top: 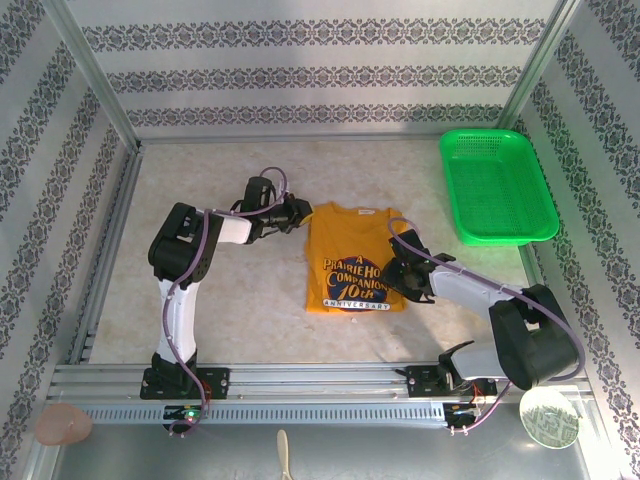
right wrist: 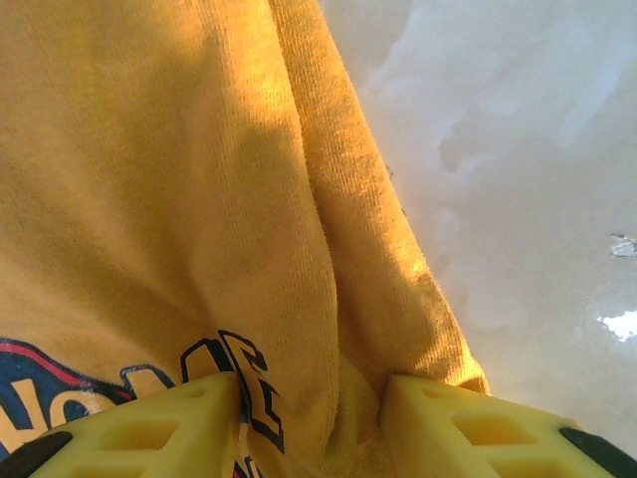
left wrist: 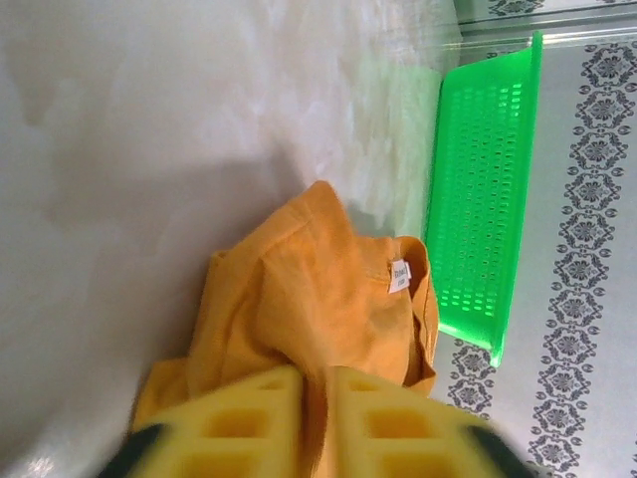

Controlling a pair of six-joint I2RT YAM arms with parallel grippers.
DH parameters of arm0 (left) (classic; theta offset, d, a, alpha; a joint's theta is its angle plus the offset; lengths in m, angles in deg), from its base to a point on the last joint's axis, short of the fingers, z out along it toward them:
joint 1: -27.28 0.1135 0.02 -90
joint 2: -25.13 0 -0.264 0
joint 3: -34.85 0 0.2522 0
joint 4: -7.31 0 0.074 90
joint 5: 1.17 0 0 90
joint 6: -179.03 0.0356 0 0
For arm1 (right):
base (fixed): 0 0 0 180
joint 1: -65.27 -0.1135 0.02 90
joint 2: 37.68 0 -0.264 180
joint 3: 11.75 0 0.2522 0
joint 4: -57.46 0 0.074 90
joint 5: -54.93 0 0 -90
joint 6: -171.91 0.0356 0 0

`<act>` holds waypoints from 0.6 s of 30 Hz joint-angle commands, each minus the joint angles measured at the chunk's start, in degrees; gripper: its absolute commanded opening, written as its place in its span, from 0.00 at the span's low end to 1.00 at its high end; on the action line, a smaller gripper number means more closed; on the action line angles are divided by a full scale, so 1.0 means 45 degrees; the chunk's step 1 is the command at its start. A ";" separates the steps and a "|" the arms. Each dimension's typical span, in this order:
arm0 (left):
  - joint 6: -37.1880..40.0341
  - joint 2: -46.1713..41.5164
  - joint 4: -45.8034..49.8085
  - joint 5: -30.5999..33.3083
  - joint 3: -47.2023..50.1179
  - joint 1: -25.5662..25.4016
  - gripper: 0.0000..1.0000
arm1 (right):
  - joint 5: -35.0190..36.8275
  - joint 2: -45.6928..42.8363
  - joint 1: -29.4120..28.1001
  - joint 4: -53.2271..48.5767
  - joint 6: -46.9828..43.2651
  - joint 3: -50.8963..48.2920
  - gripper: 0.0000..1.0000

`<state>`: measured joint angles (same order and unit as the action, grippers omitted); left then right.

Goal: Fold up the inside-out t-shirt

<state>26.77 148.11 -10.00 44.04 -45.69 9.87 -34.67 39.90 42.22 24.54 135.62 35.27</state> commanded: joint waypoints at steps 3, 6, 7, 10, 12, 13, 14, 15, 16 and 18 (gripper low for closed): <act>0.1102 -0.0463 0.0854 0.0129 -0.0374 0.0433 0.49 | -0.0063 0.0238 0.0013 -0.0782 -0.0082 -0.0084 0.47; 0.1948 -0.1696 0.2092 0.0419 -0.0430 0.0643 0.56 | -0.0651 -0.0545 0.0337 -0.1041 -0.0534 0.0305 0.48; 0.2266 -0.2125 0.2613 0.0471 -0.0519 0.0665 0.57 | -0.0724 -0.0910 0.0439 -0.1192 -0.0714 0.0461 0.49; 0.2977 -0.3586 0.4338 0.0571 -0.0528 0.0422 0.58 | -0.0810 -0.2329 0.0929 -0.2041 -0.1102 0.0892 0.49; 0.3074 -0.4556 0.5141 0.0580 -0.0174 0.0048 0.58 | -0.0921 -0.3206 0.1270 -0.2537 -0.1230 0.0966 0.49; 0.3077 -0.4962 0.5299 0.0607 0.0089 -0.0191 0.58 | -0.1026 -0.3511 0.1365 -0.2691 -0.1287 0.0951 0.47; 0.3036 -0.5398 0.5431 0.0733 0.0449 -0.0504 0.58 | -0.1116 -0.3800 0.1386 -0.2786 -0.1226 0.0902 0.44; 0.2986 -0.5765 0.5478 0.0837 0.0870 -0.0878 0.58 | -0.1269 -0.4013 0.1387 -0.2774 -0.1123 0.0805 0.41; 0.2924 -0.6037 0.5472 0.0952 0.1202 -0.1184 0.58 | -0.1420 -0.4114 0.1358 -0.2702 -0.0967 0.0668 0.36; 0.2420 -0.6502 0.4842 0.1276 0.2199 -0.1923 0.58 | -0.1551 -0.4143 0.1115 -0.2424 -0.0608 0.0283 0.27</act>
<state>37.74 119.65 8.56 48.06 -41.54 5.35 -39.61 21.26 48.23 15.62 131.71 38.26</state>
